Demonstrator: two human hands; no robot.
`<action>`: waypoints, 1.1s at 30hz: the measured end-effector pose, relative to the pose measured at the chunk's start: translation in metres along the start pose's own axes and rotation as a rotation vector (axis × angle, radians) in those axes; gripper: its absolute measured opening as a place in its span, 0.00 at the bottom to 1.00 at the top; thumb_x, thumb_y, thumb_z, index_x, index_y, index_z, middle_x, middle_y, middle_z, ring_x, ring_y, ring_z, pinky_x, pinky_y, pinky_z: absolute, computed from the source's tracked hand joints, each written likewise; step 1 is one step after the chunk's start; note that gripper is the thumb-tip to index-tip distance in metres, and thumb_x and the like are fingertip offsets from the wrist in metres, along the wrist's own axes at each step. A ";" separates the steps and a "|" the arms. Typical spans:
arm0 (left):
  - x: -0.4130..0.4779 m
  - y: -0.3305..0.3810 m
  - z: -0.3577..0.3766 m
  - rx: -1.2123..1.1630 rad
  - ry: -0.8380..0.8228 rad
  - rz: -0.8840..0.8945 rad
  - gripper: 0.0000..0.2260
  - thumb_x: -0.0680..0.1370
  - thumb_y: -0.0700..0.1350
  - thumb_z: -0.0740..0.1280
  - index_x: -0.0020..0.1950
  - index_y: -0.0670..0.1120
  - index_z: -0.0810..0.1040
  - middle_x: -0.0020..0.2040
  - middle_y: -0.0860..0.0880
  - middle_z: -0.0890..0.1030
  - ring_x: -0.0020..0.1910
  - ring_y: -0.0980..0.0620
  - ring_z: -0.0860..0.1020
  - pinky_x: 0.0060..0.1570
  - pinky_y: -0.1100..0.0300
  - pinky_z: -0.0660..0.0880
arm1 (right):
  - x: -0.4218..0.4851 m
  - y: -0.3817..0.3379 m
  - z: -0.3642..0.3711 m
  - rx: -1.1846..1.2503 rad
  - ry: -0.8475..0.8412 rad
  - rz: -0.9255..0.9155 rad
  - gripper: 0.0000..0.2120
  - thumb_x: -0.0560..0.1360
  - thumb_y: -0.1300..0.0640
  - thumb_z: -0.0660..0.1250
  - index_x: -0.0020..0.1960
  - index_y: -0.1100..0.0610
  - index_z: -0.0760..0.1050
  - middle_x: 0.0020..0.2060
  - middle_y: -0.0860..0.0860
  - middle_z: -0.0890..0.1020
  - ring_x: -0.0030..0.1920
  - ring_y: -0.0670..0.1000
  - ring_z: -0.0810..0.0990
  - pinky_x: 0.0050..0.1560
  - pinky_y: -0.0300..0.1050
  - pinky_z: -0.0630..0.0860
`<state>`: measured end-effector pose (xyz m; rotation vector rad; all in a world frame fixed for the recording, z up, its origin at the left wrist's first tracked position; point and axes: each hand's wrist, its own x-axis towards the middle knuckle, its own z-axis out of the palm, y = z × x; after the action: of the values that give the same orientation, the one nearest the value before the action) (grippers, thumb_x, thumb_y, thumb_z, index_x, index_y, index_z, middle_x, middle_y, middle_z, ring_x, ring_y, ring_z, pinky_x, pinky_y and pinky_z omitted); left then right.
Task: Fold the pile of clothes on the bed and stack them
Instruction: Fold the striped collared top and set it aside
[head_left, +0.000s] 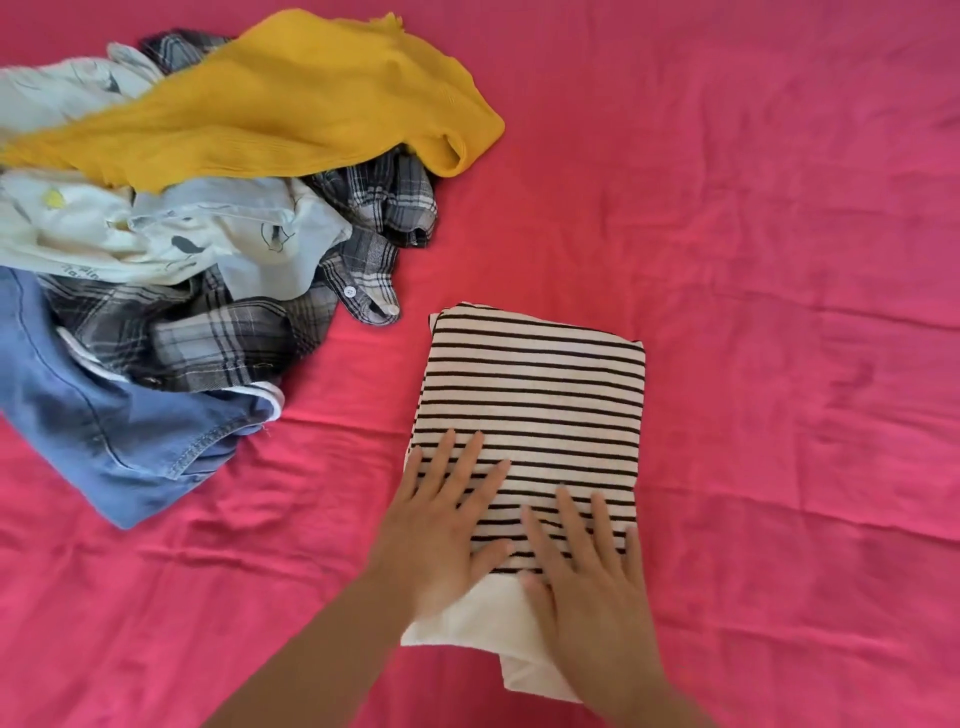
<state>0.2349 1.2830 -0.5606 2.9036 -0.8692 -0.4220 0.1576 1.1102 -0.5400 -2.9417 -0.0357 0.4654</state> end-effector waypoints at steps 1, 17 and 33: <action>-0.001 -0.003 0.005 0.011 -0.032 0.005 0.30 0.78 0.65 0.42 0.73 0.50 0.61 0.74 0.44 0.63 0.75 0.43 0.51 0.68 0.45 0.50 | -0.005 0.001 0.009 -0.034 -0.032 0.007 0.24 0.80 0.41 0.39 0.72 0.44 0.60 0.71 0.51 0.66 0.74 0.57 0.55 0.70 0.59 0.50; 0.044 -0.006 -0.027 -0.847 0.312 -0.766 0.24 0.77 0.56 0.60 0.66 0.40 0.68 0.58 0.45 0.76 0.56 0.46 0.75 0.55 0.55 0.71 | 0.064 0.033 -0.025 0.784 0.161 0.580 0.21 0.75 0.46 0.63 0.64 0.54 0.68 0.55 0.50 0.77 0.57 0.53 0.76 0.57 0.50 0.74; 0.049 0.017 -0.069 -0.928 0.361 -0.552 0.14 0.79 0.47 0.62 0.61 0.41 0.70 0.50 0.52 0.74 0.49 0.51 0.73 0.49 0.60 0.67 | 0.034 0.036 -0.076 0.901 0.398 0.584 0.08 0.77 0.52 0.62 0.54 0.53 0.69 0.40 0.43 0.77 0.40 0.45 0.77 0.41 0.42 0.73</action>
<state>0.2847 1.2424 -0.5029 2.1590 0.1875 -0.2196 0.2131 1.0646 -0.4850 -2.0425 0.8511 -0.0664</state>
